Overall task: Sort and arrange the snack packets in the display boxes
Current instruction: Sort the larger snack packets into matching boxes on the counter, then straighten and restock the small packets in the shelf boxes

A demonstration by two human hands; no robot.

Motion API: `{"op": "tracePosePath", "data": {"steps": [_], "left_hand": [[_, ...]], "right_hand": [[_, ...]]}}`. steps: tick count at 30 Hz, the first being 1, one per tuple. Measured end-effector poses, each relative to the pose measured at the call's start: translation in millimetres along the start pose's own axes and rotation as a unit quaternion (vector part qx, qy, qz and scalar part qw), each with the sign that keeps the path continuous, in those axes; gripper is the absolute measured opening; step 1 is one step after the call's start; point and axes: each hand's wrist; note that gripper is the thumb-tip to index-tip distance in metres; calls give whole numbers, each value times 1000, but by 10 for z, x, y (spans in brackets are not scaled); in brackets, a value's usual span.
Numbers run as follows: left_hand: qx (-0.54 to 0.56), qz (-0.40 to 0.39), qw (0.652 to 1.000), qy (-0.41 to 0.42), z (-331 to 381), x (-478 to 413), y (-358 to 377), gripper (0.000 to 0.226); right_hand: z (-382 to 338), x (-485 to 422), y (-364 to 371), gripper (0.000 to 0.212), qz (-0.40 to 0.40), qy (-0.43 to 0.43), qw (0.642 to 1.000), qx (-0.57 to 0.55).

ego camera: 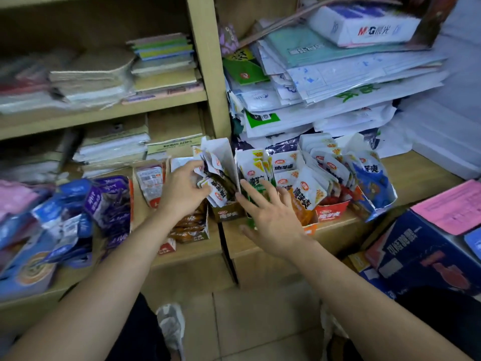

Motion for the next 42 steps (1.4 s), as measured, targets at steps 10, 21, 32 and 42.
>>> {"op": "tracePosePath", "data": {"steps": [10,21,32,42], "left_hand": [[167,53,984,22,-231,-195,44,53],[249,116,961,22,-274,-555,44,46],[320,-127,937,55,-193,-623,-176,29],[79,11,989,127,-784,20,-609,27]], "right_hand": [[-67,-464,-47,45,179,34,982,-57],[245,-1017,23,28,141,5,989,54],[96,-1133,-8,70,167,49,974,-142],[-116,-1002,-22,21,163,29,986,-23]]}}
Point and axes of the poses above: each hand's wrist, its own x-axis away from the middle knuckle, its own y-axis out of the palm, z = x × y, and after that the axes turned 1 degree about z, right-handed
